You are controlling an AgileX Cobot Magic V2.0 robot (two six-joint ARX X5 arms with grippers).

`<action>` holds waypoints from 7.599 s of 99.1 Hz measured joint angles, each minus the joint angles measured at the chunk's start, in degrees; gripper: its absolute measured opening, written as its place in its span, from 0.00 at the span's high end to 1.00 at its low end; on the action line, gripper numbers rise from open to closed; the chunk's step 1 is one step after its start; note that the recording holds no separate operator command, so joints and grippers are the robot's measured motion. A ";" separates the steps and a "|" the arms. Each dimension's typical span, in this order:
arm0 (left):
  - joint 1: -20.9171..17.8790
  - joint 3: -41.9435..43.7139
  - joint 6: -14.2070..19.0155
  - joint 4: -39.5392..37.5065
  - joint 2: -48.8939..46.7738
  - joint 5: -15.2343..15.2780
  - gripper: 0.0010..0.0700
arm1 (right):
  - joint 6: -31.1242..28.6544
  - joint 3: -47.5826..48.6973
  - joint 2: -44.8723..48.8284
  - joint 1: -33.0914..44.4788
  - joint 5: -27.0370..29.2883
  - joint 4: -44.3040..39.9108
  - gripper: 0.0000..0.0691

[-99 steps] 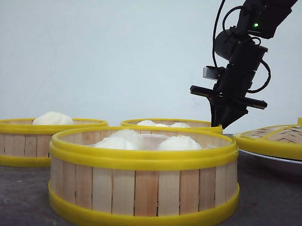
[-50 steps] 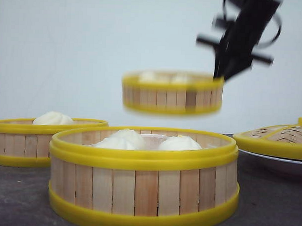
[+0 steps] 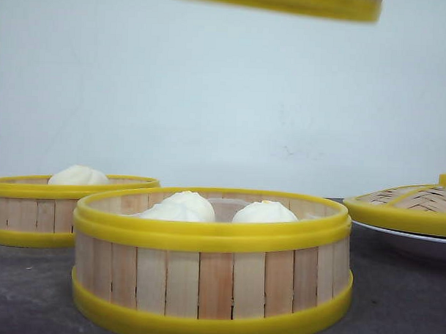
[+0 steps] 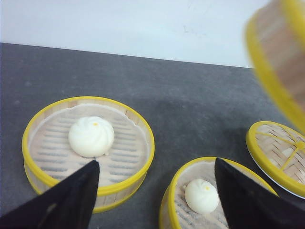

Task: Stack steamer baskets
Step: 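Lift the basket with the right gripper and lower it onto the front basket, then open the right gripper and raise it away from the stack, then reach the left gripper to the rim of the single-bun basket, then lift the basket with the left gripper and set it atop the stack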

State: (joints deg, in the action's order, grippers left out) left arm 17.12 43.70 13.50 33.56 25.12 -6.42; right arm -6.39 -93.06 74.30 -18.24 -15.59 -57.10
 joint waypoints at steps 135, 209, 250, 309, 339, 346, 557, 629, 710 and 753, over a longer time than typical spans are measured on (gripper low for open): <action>0.00 0.00 0.00 1.51 -0.50 -2.60 0.34 | 4.72 13.75 15.76 -15.85 9.97 6.84 0.95; 0.00 0.00 0.00 1.90 -0.50 -2.60 0.34 | 4.48 19.39 15.76 -12.44 10.21 10.99 0.96; 0.00 0.00 -0.07 1.81 -0.50 -2.60 0.34 | 4.50 19.39 15.76 -12.11 8.26 11.02 0.96; 0.00 0.00 -0.42 1.86 -0.50 -2.60 0.34 | 4.42 19.39 14.62 -11.82 8.46 11.52 0.57; 0.00 0.00 -1.97 2.08 -0.50 -0.61 0.34 | 4.33 16.68 -1.66 -11.78 8.46 11.45 0.57; 0.00 0.00 -2.71 2.05 -0.50 0.13 0.34 | 3.87 16.68 -6.80 -12.09 8.52 11.47 0.58; -14.43 10.16 -3.32 -16.61 61.02 12.33 0.58 | -2.89 21.75 -42.18 -15.93 12.79 0.42 0.58; -14.58 10.58 -1.66 -16.06 64.02 12.52 0.96 | -2.89 21.75 -41.83 -15.93 12.85 2.71 0.61; -18.67 27.41 -0.39 -1.33 51.60 1.27 0.98 | -2.89 21.75 -41.81 -15.93 12.83 2.08 0.61; -4.92 29.29 -2.21 8.04 36.24 -13.44 0.98 | -2.89 21.75 -41.81 -15.93 12.85 2.08 0.61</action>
State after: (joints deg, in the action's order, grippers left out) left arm 12.21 72.99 11.29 41.60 61.36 -19.86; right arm -9.28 -71.31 32.49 -34.17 -2.74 -55.02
